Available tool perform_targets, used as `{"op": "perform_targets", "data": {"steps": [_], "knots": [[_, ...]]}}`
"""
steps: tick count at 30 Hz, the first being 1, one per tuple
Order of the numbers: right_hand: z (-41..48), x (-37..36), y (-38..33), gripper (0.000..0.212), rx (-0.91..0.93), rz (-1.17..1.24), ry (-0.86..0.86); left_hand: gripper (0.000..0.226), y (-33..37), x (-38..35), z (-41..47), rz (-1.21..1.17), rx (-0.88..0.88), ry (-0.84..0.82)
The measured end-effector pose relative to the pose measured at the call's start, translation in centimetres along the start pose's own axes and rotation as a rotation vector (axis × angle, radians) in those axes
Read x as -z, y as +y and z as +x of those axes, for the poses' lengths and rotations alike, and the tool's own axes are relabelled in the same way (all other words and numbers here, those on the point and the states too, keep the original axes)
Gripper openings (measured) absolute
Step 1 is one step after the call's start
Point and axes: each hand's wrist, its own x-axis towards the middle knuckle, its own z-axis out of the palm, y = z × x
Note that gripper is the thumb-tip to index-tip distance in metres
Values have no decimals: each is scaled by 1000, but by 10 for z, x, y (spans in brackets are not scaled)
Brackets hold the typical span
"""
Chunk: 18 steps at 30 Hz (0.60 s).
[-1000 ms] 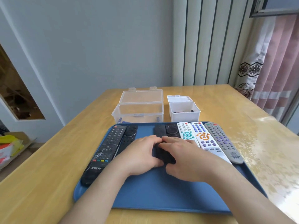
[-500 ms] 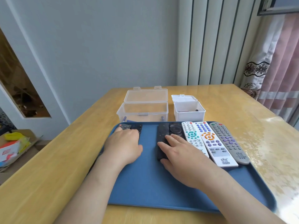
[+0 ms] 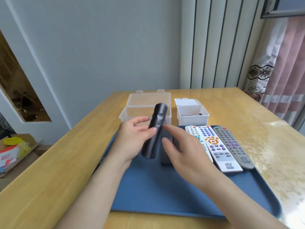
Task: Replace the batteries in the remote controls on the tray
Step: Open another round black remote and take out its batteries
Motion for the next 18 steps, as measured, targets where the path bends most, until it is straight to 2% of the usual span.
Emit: {"op": "perform_targets", "data": {"steps": [1, 3, 4, 5, 7, 10, 13, 18], "knots": [[1, 3, -8, 22, -111, 278, -24, 37, 2, -7, -3, -231, 22, -38], [3, 6, -19, 20, -371, 791, -70, 27, 2, -18, -9, -464, 45, -68], [2, 8, -22, 19, -450, 947, -87, 25, 2, -23, -11, -502, 55, -76], [2, 7, -22, 20, -482, 1003, -96, 23, 0, -25, -13, -517, 50, -81], [0, 5, -19, 26, -516, 1006, -92, 21, -2, -29, -14, -500, -5, -80], [1, 2, -14, 34, -543, 957, -47, 13, -2, -33, -17, -329, -88, -43], [1, 0, -11, 34, -549, 917, -58, 23, -3, -33, -16, -163, -106, 25], [-3, -3, -14, 25, -505, 885, -71, 19, -1, -28, -16, -172, -90, 82]]}}
